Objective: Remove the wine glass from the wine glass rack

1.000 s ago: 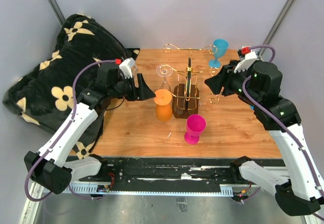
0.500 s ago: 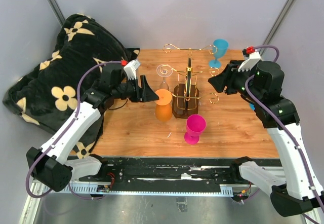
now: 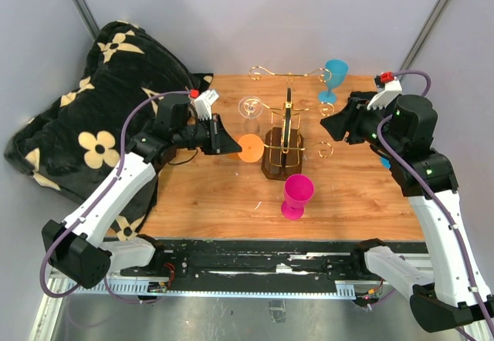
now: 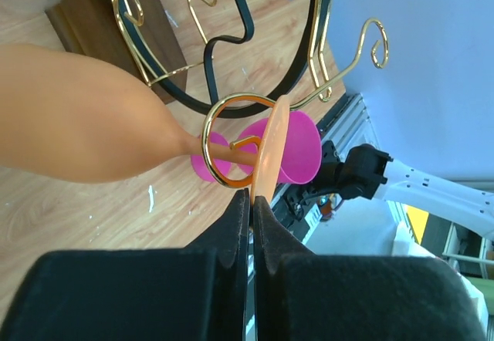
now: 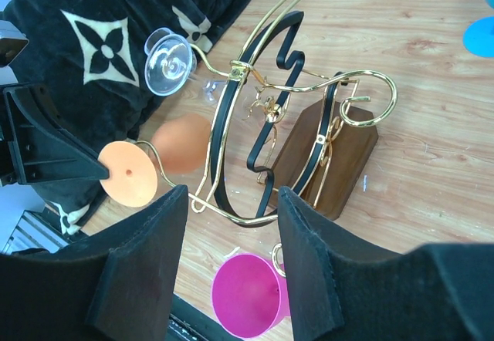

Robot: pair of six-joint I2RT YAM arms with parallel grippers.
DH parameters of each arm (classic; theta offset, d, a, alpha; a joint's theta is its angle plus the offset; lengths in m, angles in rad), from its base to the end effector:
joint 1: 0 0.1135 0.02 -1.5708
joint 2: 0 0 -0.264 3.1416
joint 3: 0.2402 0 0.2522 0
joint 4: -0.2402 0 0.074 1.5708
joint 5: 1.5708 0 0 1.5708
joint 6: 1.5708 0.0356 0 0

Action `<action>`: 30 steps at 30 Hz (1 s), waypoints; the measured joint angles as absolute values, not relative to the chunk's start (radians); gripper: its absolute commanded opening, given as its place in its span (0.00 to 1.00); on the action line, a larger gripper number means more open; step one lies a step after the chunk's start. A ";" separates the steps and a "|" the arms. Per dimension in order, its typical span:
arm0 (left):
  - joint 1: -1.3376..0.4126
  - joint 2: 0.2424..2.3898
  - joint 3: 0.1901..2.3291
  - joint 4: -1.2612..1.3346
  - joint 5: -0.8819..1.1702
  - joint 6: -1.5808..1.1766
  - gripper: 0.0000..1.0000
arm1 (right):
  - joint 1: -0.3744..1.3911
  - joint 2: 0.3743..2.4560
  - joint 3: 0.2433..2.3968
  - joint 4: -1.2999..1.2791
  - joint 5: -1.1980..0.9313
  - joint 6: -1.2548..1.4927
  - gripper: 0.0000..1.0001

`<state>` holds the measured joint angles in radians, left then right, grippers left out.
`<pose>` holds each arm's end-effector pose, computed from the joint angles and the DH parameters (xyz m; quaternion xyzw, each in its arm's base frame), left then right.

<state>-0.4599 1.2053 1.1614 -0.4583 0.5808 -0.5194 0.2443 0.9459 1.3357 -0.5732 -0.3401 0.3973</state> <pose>0.2279 -0.1347 0.3593 0.1212 0.8286 -0.4469 0.3147 0.1670 0.0539 0.4566 -0.0500 0.7638 0.3222 0.5570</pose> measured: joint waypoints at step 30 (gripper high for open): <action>-0.461 1.357 1.291 -0.321 0.633 -0.651 0.00 | 0.228 0.926 1.311 -0.546 -0.366 0.413 0.52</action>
<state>-0.4606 1.3571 1.2907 -0.3206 0.6331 -0.6510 0.2283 0.9264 1.3113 -0.5457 -0.3664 0.4133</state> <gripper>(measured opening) 0.020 0.517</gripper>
